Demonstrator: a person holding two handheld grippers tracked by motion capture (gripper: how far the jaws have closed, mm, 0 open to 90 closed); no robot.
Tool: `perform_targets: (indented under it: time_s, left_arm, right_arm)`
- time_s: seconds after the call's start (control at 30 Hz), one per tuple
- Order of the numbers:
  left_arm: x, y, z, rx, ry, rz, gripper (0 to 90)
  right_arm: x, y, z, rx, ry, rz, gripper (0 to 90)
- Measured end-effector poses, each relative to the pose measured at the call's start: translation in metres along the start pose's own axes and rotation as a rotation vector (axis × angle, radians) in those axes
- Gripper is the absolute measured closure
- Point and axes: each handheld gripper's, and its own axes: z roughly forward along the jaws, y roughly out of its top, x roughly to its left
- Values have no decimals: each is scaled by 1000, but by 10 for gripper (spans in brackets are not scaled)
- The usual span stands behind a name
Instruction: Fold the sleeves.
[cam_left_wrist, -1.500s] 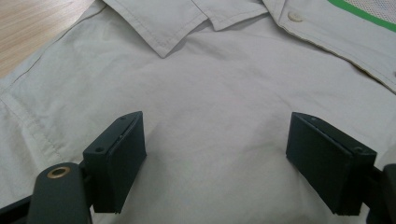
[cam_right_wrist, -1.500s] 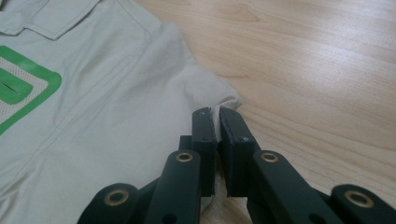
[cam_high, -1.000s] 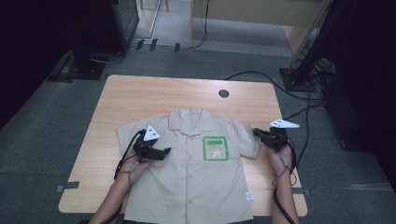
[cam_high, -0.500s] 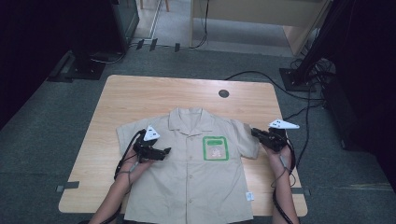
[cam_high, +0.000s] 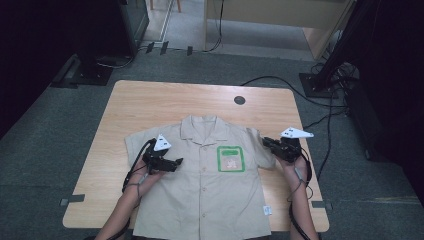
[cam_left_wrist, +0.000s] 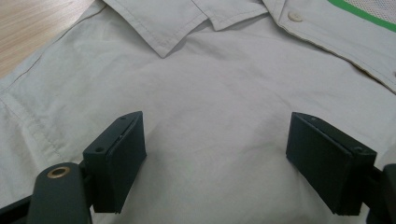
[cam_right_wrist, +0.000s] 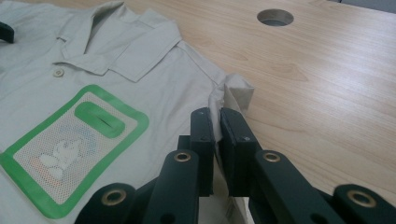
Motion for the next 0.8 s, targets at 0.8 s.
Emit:
perform_targets:
  time_s: [0.8]
  left_arm:
    - [0, 0, 0, 0, 0, 0, 199]
  right_arm:
    - [40, 19, 9, 11, 37, -110, 833]
